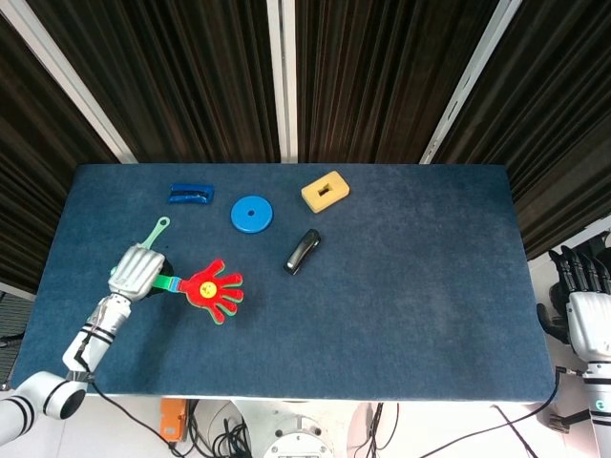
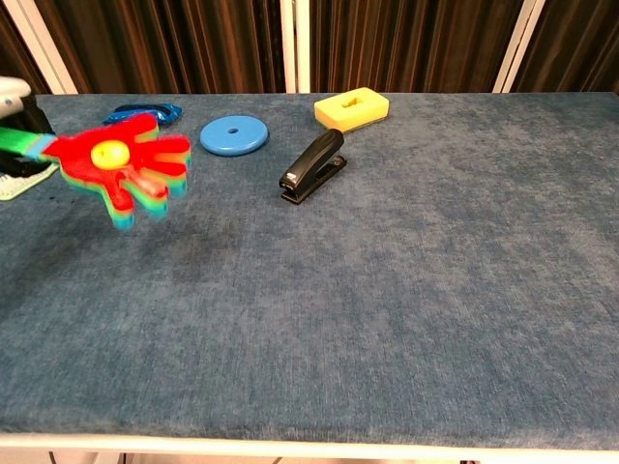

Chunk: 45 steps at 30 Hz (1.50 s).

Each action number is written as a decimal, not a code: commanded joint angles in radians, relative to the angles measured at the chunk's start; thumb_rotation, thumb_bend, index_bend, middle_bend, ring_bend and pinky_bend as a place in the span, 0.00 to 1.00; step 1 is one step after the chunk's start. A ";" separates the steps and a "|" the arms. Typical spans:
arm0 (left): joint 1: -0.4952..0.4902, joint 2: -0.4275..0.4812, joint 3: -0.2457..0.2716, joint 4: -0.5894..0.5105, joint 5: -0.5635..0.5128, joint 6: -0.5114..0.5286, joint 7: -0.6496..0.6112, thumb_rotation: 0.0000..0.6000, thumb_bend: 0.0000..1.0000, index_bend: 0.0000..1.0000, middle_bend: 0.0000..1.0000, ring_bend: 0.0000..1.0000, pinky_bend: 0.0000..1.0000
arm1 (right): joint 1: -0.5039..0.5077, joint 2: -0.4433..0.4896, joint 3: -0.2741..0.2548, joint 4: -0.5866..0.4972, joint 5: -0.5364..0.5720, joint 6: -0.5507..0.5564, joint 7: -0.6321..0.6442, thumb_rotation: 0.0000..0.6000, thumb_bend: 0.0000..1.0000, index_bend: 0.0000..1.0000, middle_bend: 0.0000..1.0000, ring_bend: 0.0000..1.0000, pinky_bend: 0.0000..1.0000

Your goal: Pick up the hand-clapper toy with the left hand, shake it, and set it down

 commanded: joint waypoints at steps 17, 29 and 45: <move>0.022 0.215 -0.191 -0.338 -0.155 -0.301 -1.258 1.00 0.54 1.00 1.00 1.00 1.00 | -0.001 0.002 0.000 -0.001 -0.002 -0.001 0.023 1.00 0.33 0.00 0.00 0.00 0.00; 0.013 0.013 -0.043 -0.010 0.078 -0.008 -0.287 1.00 0.54 1.00 1.00 1.00 1.00 | 0.000 -0.002 -0.002 0.003 0.001 -0.005 0.023 1.00 0.33 0.00 0.00 0.00 0.00; -0.007 -0.039 0.007 0.025 0.068 0.025 0.055 1.00 0.54 1.00 1.00 1.00 1.00 | -0.001 0.007 0.004 0.001 0.002 0.001 0.028 1.00 0.33 0.00 0.00 0.00 0.00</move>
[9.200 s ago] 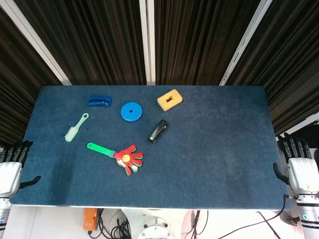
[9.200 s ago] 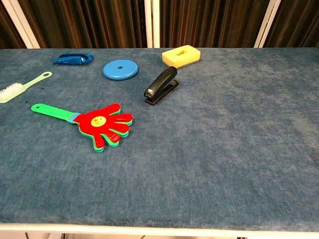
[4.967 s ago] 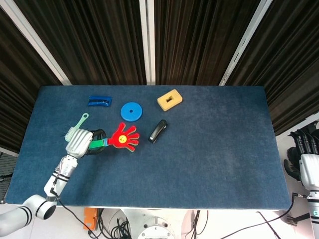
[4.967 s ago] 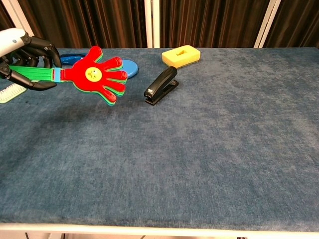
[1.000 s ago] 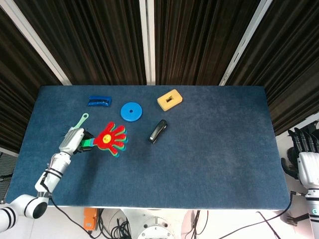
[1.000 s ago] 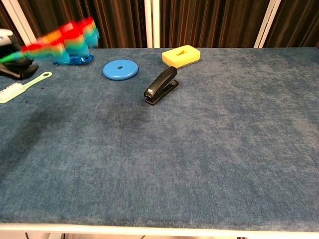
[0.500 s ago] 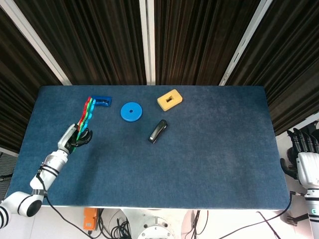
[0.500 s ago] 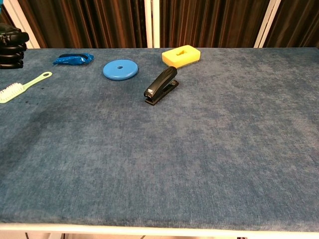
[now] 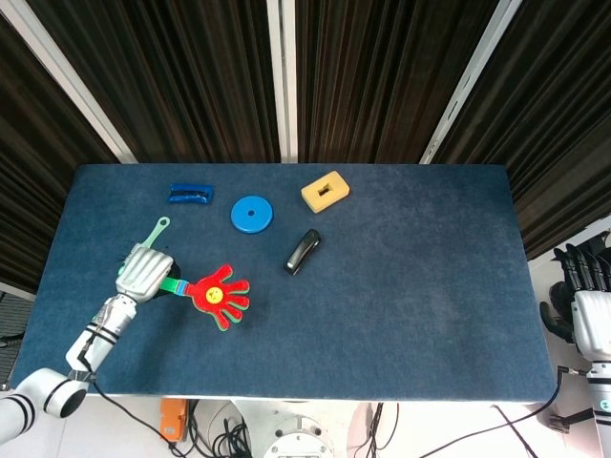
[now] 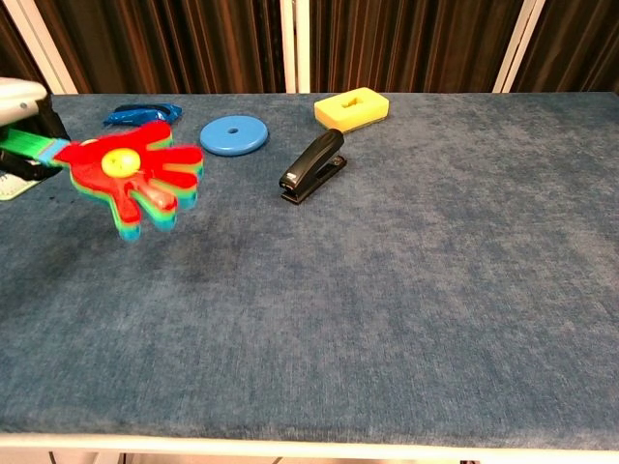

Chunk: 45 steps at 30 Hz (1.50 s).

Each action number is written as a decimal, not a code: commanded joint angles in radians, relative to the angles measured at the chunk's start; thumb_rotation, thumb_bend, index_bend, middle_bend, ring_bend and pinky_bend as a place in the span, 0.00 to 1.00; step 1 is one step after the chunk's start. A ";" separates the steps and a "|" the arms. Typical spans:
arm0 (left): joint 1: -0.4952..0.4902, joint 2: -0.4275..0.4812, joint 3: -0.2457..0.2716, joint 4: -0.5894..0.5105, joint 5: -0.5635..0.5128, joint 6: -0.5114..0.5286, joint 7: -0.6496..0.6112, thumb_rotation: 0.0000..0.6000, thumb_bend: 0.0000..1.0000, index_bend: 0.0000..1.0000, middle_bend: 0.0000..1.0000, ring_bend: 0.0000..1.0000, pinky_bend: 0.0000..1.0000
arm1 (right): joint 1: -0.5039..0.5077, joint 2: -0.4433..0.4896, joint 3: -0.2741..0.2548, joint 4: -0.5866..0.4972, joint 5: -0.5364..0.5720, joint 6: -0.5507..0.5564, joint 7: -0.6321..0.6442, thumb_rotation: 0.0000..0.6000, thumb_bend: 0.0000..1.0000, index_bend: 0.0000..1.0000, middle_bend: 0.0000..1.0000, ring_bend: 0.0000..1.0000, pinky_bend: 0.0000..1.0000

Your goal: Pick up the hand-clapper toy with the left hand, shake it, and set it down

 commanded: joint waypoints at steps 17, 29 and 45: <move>0.025 0.187 -0.171 -0.432 -0.226 -0.166 -1.183 1.00 0.56 1.00 1.00 1.00 1.00 | 0.005 -0.007 -0.001 0.006 0.008 -0.014 0.003 1.00 0.33 0.00 0.00 0.00 0.00; -0.003 0.131 -0.093 -0.326 -0.151 -0.113 -0.846 1.00 0.56 1.00 1.00 1.00 1.00 | 0.005 -0.008 -0.002 0.007 0.011 -0.015 0.001 1.00 0.33 0.00 0.00 0.00 0.00; -0.025 -0.049 0.055 -0.046 0.014 0.041 0.113 1.00 0.54 1.00 1.00 1.00 1.00 | -0.002 -0.008 -0.004 0.013 0.007 -0.007 0.010 1.00 0.33 0.00 0.00 0.00 0.00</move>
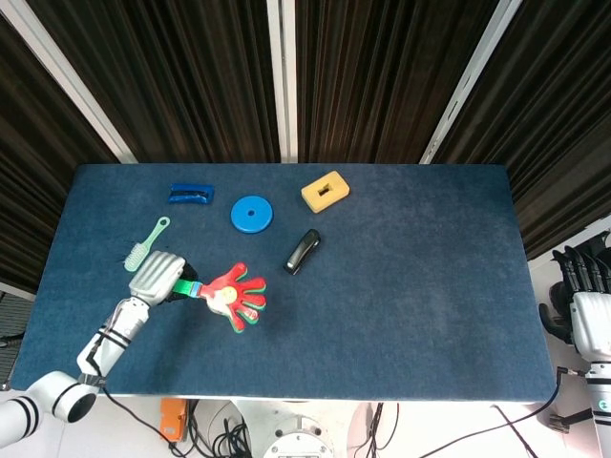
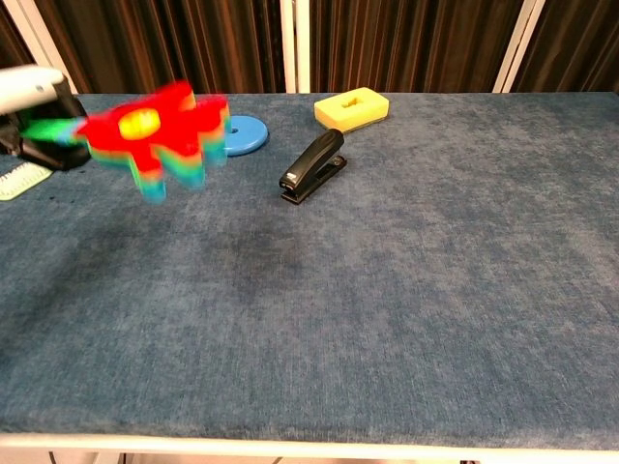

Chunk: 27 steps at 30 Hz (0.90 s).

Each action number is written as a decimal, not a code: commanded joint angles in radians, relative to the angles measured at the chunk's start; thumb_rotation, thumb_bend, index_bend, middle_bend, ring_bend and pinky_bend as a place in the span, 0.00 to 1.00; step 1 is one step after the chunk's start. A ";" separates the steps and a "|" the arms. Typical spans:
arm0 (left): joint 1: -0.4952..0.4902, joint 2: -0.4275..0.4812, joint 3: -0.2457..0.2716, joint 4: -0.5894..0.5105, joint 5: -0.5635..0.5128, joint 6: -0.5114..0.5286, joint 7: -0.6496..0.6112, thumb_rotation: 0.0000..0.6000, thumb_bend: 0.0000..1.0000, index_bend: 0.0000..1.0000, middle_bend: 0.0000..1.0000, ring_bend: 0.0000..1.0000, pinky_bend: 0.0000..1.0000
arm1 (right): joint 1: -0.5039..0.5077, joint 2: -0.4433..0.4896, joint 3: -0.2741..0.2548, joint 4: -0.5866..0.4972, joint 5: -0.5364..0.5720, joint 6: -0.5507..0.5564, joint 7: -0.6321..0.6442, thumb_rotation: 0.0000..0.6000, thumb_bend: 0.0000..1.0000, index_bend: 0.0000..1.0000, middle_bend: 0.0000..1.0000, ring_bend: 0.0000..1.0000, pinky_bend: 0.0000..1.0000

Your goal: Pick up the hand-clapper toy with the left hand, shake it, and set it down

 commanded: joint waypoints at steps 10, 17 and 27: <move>0.002 -0.070 0.019 -0.005 -0.110 0.015 0.156 1.00 0.52 1.00 1.00 1.00 1.00 | 0.003 -0.006 -0.003 0.008 0.005 -0.012 0.002 1.00 0.33 0.00 0.00 0.00 0.00; -0.005 -0.107 -0.012 -0.030 -0.251 -0.043 0.198 1.00 0.41 1.00 1.00 1.00 1.00 | 0.006 -0.009 -0.004 0.009 0.005 -0.020 -0.007 1.00 0.33 0.00 0.00 0.00 0.00; -0.031 -0.112 0.017 -0.008 -0.323 -0.145 0.248 1.00 0.31 0.60 0.81 0.87 0.95 | 0.008 -0.006 0.000 0.018 0.018 -0.027 0.002 1.00 0.33 0.00 0.00 0.00 0.00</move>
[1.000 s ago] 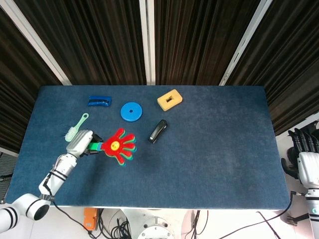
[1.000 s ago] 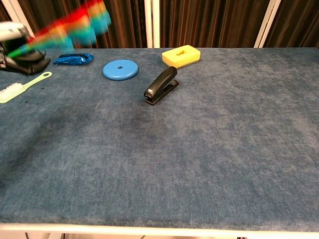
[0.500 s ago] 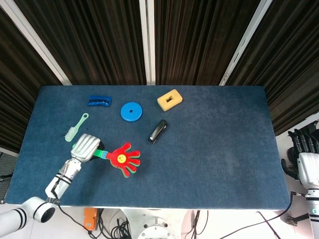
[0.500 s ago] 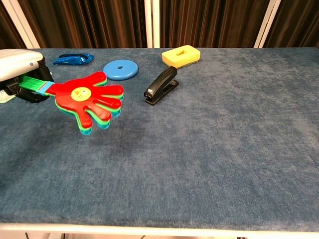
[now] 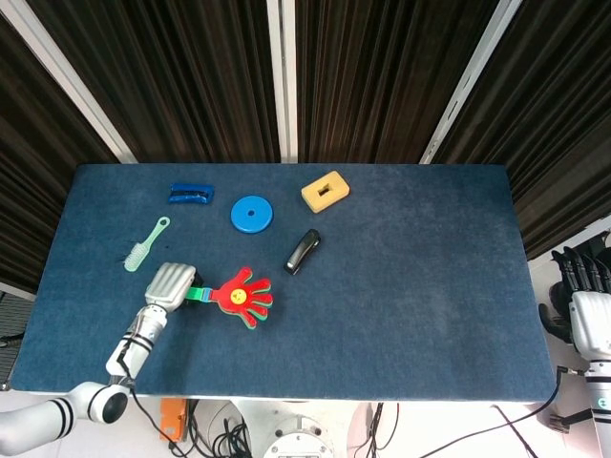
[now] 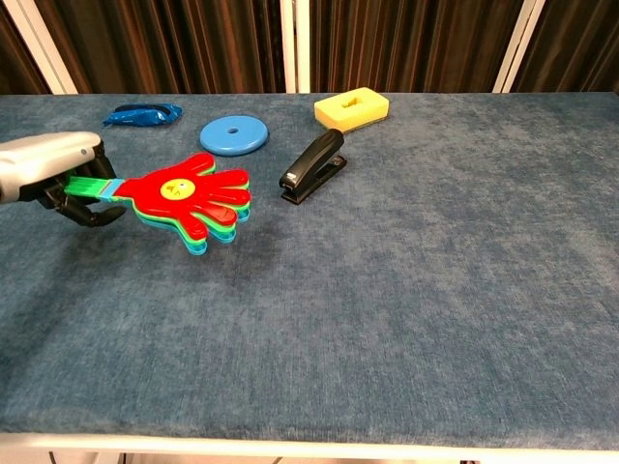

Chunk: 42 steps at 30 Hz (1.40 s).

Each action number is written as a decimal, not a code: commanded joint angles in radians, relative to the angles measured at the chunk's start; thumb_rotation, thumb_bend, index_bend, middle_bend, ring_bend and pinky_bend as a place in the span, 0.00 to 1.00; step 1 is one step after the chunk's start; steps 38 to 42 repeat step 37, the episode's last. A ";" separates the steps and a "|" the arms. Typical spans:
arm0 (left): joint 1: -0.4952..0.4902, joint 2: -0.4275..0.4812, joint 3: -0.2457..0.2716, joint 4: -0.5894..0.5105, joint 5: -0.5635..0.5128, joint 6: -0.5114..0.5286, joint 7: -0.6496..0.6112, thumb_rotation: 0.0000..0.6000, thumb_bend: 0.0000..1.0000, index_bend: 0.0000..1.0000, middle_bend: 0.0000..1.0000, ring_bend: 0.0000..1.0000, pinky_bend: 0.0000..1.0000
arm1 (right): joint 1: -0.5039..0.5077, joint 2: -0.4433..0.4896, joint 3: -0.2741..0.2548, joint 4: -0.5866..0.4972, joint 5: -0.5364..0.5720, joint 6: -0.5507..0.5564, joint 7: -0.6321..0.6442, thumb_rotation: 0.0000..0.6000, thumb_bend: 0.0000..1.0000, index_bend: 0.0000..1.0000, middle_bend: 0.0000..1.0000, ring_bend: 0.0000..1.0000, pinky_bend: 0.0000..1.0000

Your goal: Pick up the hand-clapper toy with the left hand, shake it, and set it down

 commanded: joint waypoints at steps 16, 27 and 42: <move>-0.015 0.166 0.024 -0.183 -0.049 -0.034 0.060 1.00 0.23 0.00 0.00 0.00 0.16 | -0.001 0.007 -0.001 -0.014 0.001 0.000 -0.006 1.00 0.33 0.00 0.00 0.00 0.00; 0.171 0.276 0.098 -0.205 0.110 0.319 0.076 1.00 0.24 0.00 0.00 0.00 0.09 | -0.010 0.009 -0.007 -0.028 -0.022 0.023 -0.007 1.00 0.33 0.00 0.00 0.00 0.00; 0.382 0.340 0.181 -0.065 0.201 0.574 -0.057 1.00 0.24 0.00 0.01 0.00 0.07 | -0.042 -0.054 -0.049 0.029 -0.063 0.058 -0.010 1.00 0.33 0.00 0.00 0.00 0.00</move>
